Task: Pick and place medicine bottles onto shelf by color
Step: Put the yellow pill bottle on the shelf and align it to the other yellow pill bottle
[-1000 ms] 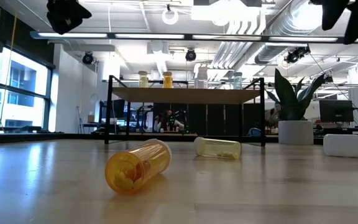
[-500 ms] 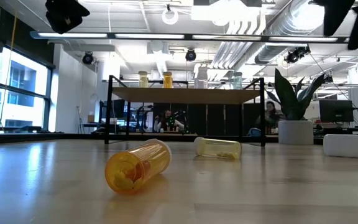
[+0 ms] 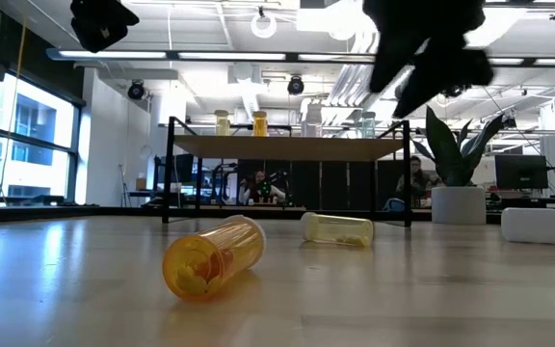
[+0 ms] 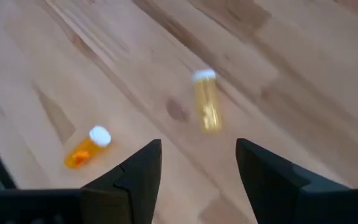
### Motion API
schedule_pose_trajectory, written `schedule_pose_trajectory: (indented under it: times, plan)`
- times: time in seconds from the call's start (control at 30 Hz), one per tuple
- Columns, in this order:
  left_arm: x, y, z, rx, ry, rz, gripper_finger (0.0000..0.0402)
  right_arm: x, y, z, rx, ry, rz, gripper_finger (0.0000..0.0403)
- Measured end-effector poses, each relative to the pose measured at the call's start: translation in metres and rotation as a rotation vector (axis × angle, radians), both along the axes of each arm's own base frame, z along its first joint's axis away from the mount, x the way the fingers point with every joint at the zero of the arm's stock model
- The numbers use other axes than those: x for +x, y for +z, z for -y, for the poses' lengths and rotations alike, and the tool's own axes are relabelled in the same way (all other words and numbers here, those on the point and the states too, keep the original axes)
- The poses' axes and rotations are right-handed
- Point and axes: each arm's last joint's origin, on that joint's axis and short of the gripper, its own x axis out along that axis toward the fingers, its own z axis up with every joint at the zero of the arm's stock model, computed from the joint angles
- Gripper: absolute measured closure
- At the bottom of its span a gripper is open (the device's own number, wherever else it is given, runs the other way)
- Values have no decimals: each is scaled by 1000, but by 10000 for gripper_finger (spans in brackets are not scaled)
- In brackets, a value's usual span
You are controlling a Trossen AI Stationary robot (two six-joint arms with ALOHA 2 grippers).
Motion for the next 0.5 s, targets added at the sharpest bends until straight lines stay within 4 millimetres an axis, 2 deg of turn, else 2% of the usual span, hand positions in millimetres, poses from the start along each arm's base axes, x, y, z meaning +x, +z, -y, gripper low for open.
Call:
schedule_pose_trajectory:
  times: [0.27, 0.5]
  plan:
    - [0, 0, 0, 0, 0, 0, 172, 30, -19, 22, -68, 169, -1, 205]
    - [0, 0, 0, 0, 0, 0, 172, 46, -47, 31, -72, 221, -59, 205]
